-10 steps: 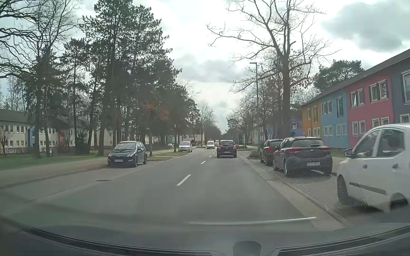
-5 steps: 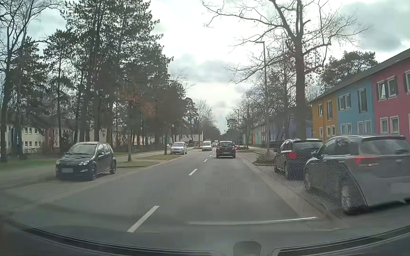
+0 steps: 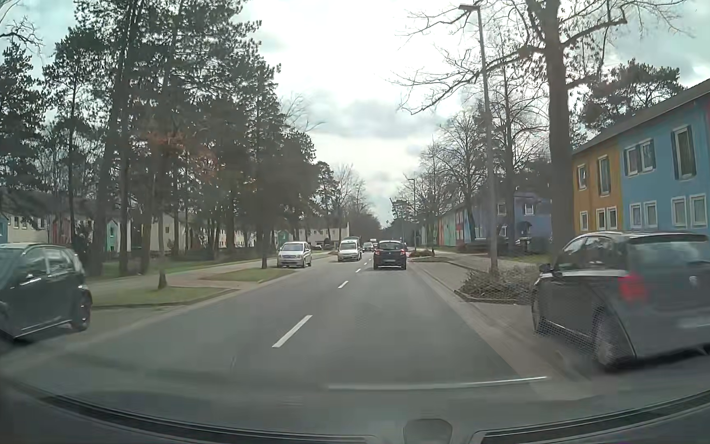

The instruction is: Follow the waypoints while adhering to traffic rules and regulations

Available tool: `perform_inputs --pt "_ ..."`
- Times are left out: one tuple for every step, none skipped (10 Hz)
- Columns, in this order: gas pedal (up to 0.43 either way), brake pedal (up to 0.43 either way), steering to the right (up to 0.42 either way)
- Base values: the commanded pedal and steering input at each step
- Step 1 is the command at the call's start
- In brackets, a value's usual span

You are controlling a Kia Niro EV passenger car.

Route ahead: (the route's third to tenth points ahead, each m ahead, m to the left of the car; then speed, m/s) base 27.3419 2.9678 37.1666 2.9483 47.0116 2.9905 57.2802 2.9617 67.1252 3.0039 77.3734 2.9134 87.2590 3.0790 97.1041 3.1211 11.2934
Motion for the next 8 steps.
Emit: perform_inputs --pt "0.138 0.0 0.005" --pt "0.138 0.0 0.004" --pt "0.15 0.0 0.004" --pt "0.157 0.0 0.004" --pt "0.177 0.0 0.004" --pt "0.189 0.0 0.003" --pt "0.189 0.0 0.003" --pt "0.189 0.0 0.003"
